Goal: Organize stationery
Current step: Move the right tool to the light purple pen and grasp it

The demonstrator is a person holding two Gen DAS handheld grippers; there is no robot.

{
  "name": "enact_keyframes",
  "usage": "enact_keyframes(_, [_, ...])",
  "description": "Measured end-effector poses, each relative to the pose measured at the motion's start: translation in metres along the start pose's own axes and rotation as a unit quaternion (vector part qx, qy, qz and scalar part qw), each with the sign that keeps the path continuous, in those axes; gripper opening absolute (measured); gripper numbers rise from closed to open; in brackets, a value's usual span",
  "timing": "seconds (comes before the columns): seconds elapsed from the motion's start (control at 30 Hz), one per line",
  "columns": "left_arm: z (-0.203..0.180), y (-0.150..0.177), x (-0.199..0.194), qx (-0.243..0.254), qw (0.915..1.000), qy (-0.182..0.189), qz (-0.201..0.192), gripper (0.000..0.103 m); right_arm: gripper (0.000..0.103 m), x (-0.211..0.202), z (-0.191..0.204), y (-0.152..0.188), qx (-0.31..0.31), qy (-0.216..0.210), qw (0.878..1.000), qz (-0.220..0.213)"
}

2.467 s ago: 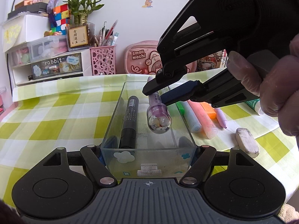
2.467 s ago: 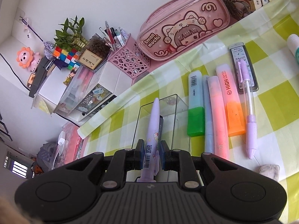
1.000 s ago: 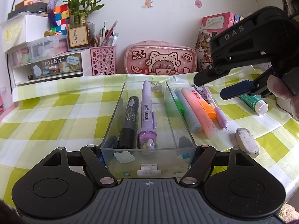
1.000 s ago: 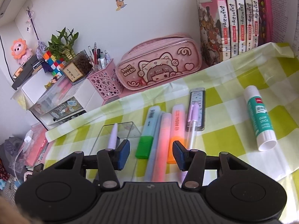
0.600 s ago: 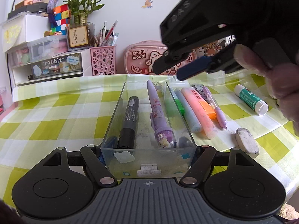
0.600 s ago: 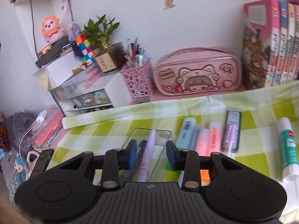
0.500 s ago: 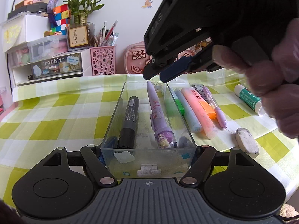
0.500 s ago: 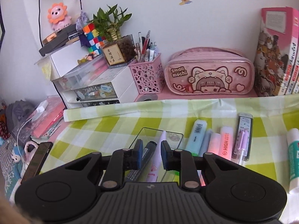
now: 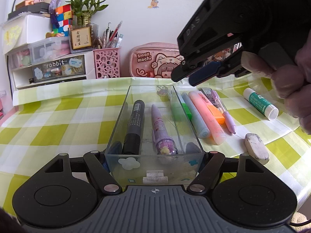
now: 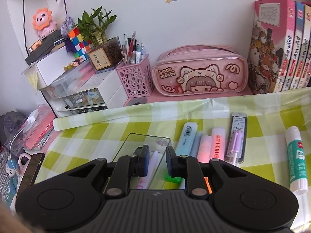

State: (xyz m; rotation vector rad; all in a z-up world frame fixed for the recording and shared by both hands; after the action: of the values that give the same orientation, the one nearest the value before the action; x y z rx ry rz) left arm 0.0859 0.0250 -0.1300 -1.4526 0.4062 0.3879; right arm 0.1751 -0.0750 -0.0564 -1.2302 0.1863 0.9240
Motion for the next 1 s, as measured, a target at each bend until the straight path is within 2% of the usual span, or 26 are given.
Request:
enact_keyframes(0.1, [0.0, 0.0, 0.0, 0.0, 1.0, 0.0, 0.0, 0.074, 0.04, -0.01, -0.013, 0.005, 0.003, 0.016, 1.0, -0.007])
enact_keyframes(0.4, [0.0, 0.0, 0.0, 0.0, 1.0, 0.0, 0.0, 0.074, 0.04, -0.012, -0.049, 0.03, 0.027, 0.057, 0.998, 0.007])
enact_keyframes(0.7, [0.0, 0.0, 0.0, 0.0, 1.0, 0.0, 0.0, 0.074, 0.039, -0.01, -0.06, 0.05, 0.021, 0.069, 0.997, 0.034])
enact_keyframes(1.0, [0.0, 0.0, 0.0, 0.0, 1.0, 0.0, 0.0, 0.074, 0.038, -0.029, -0.072, 0.051, 0.018, 0.093, 0.995, 0.029])
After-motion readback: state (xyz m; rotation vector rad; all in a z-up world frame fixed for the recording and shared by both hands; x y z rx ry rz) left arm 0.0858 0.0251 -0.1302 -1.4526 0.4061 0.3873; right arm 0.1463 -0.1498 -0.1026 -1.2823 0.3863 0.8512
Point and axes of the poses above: each gripper's, at about its wrist camera, not at the fingertips, and x roughly the way its jaws point, z to its left, y to its underside, the point moved 6 cm from there along x, roughly the way its jaws point, and after that the axes turned 8 degrees about -y, right-handed, at the moved point
